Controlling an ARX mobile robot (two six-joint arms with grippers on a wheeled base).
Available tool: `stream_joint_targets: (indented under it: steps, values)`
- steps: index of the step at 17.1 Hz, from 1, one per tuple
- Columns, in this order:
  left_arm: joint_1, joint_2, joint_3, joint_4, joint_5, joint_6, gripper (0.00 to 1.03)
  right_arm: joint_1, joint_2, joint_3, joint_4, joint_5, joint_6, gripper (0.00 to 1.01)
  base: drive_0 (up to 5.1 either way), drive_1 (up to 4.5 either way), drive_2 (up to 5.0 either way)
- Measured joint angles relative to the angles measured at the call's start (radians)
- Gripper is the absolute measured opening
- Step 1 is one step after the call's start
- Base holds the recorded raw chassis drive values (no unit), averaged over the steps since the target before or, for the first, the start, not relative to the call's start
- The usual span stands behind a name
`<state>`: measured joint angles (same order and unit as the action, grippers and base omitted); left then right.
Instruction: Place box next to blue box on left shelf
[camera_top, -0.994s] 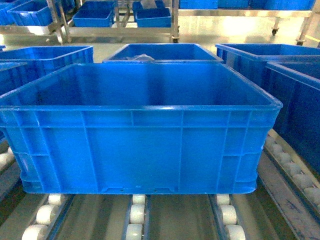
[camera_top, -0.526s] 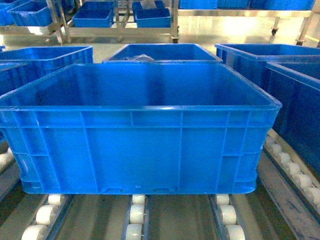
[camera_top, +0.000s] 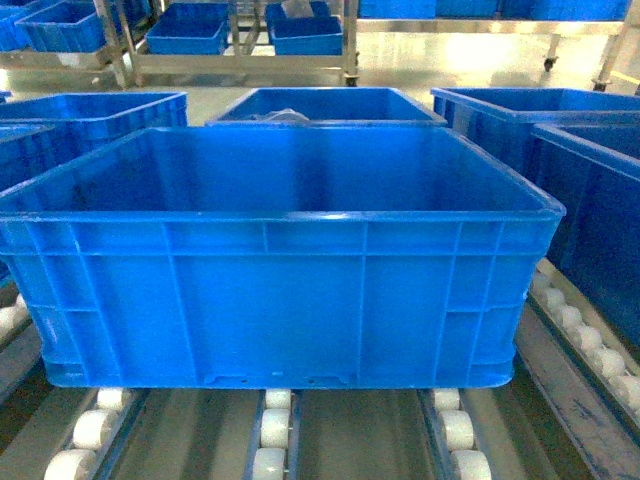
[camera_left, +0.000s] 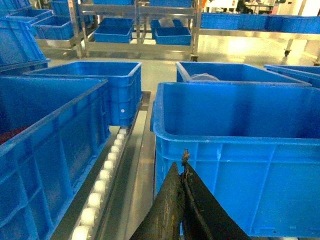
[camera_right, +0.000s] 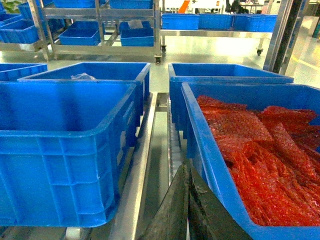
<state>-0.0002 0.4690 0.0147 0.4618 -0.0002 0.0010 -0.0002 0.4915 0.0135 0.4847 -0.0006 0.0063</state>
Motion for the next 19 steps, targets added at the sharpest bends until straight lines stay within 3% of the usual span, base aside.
stream_joint_targets:
  steps: [11,12,13,19]
  values:
    - [0.0,-0.291,0.0,-0.285,0.0,0.0,0.02,0.0,-0.304,0.0,-0.296,0.0,0.0,0.02,0.0,0.0,0.0]
    - [0.0,-0.341,0.001,-0.351,-0.001,0.0,0.02,0.0,-0.32,0.0,-0.313,0.0,0.0,0.02,0.0,0.0,0.0]
    - [0.0,-0.441,0.0,-0.478,0.001,0.0,0.02,0.0,-0.407,0.0,-0.452,-0.001,0.0,0.02,0.0,0.0,0.0]
    - [0.0,-0.459,0.0,-0.467,0.0,0.0,0.02,0.0,-0.486,0.0,-0.489,0.0,0.0,0.02,0.0,0.0,0.0]
